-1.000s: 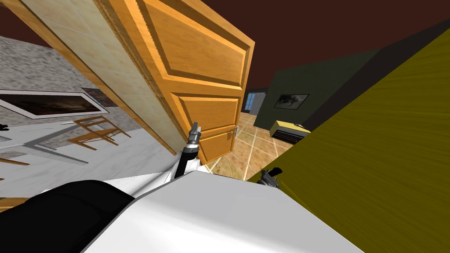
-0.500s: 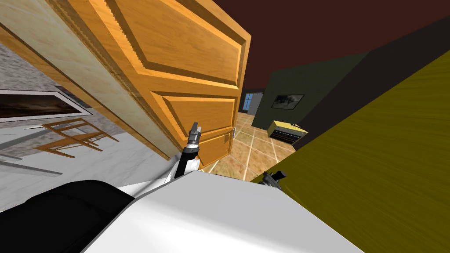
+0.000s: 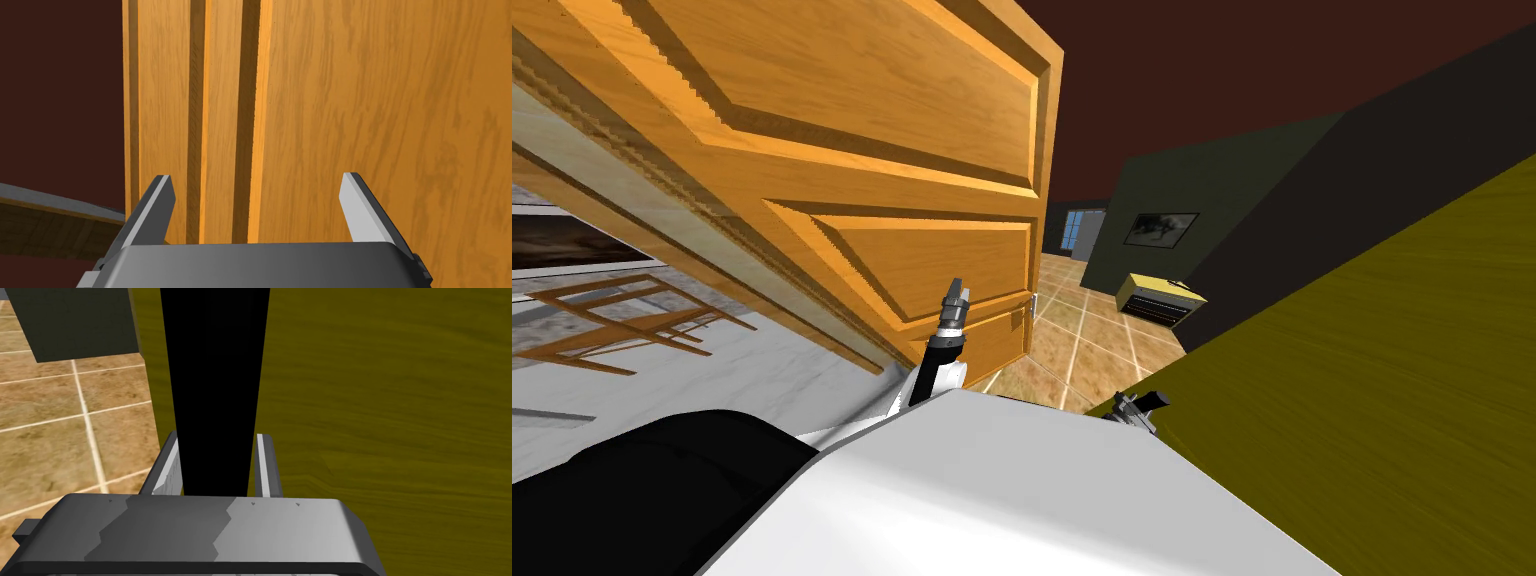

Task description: Push the door open

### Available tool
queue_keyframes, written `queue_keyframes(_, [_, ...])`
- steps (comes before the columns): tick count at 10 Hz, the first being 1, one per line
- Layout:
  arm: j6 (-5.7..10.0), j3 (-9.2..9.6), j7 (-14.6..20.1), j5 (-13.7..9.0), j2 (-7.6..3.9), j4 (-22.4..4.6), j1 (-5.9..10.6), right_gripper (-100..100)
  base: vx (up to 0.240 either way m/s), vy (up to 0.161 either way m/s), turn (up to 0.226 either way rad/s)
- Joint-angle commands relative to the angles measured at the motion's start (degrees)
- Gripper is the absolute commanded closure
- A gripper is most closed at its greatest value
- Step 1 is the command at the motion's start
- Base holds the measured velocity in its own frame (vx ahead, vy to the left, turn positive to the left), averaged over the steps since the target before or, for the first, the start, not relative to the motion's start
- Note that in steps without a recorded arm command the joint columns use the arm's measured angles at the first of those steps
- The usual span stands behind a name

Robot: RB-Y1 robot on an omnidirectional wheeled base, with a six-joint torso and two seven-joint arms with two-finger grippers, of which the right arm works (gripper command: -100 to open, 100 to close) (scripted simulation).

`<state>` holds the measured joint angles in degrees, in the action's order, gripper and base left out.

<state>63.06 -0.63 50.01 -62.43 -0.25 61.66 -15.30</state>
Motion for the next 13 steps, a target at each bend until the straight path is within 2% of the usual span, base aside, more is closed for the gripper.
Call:
queue_keyframes(1, [1.12, -1.37, -0.65, -0.92, -0.87, 0.79, -1.05, 100, 0.172, -0.181, -0.098])
queue_keyframes(7, [3.15, -3.43, -1.54, -3.44, -0.83, 1.03, -1.41, 100, 0.142, -0.135, -0.1])
queue_keyframes(13, [4.29, -4.59, -2.04, -4.86, -0.21, 1.16, -1.61, 100, 0.096, -0.078, -0.054])
